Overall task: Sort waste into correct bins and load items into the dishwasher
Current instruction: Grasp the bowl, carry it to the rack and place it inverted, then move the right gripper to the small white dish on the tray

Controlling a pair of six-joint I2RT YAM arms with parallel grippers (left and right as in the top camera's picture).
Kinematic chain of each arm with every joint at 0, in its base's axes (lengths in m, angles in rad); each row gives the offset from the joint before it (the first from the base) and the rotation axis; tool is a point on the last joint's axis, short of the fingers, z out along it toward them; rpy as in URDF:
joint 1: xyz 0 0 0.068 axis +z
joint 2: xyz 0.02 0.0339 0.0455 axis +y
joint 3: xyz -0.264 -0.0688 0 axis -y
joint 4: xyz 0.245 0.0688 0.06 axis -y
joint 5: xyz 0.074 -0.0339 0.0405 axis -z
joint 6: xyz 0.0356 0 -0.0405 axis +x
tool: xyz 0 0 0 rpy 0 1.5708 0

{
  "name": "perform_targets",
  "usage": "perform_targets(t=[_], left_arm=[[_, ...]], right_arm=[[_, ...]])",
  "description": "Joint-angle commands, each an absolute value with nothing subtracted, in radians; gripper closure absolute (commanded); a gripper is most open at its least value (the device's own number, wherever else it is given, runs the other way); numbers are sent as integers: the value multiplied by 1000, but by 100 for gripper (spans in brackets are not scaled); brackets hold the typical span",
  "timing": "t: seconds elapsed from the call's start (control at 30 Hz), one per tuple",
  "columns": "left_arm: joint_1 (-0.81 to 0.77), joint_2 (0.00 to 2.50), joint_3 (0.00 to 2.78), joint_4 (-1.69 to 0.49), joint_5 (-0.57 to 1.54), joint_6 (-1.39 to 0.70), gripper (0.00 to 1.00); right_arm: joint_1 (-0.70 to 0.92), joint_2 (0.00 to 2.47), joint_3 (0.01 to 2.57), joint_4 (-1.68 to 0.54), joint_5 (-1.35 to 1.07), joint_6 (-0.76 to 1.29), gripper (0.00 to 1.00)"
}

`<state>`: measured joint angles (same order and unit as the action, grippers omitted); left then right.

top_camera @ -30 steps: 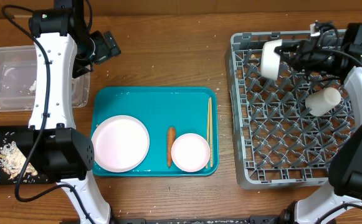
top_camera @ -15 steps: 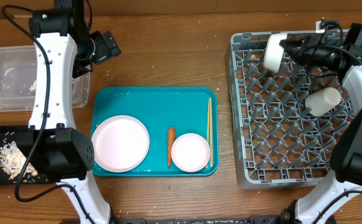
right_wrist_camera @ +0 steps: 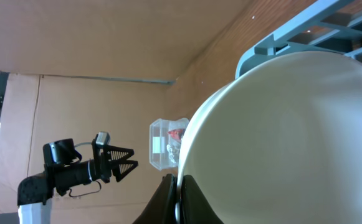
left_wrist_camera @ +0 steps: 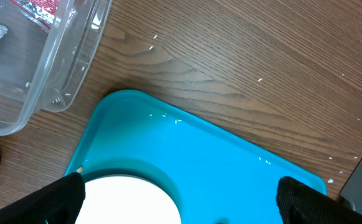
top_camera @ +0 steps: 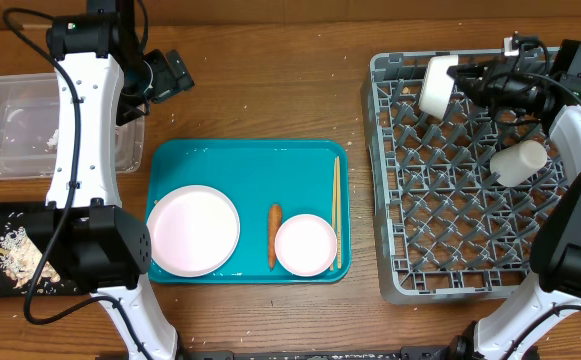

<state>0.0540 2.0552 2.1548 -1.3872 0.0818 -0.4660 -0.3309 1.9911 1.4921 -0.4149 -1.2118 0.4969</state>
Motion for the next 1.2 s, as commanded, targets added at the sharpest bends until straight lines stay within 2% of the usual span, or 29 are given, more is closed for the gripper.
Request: perform_targets(t=[0.0, 0.37, 0.5, 0.73, 0.77, 0.83, 0.87, 1.17], left_arm=[[52, 2040, 2155, -1386, 86, -476, 0], [52, 2040, 2155, -1386, 86, -476, 0], [52, 2040, 2155, -1386, 86, -476, 0], [52, 2040, 2155, -1386, 86, -476, 0], [52, 2040, 2155, -1386, 86, -476, 0], [52, 2040, 2155, -1386, 86, -476, 0], [52, 2040, 2155, -1386, 86, -476, 0], [51, 2040, 2155, -1386, 86, -476, 0]], right_arm=[[-348, 2013, 1491, -439, -1112, 498, 91], [-417, 2012, 1494, -491, -1087, 498, 90], [-437, 2001, 1524, -591, -982, 474, 90], [-439, 1933, 1696, -913, -687, 384, 76], [-439, 1921, 1726, -953, -649, 384, 69], [-439, 1890, 1826, -1080, -557, 372, 47], [-439, 1877, 1877, -1137, -524, 358, 43], [-358, 1756, 2161, -1472, -438, 279, 41]])
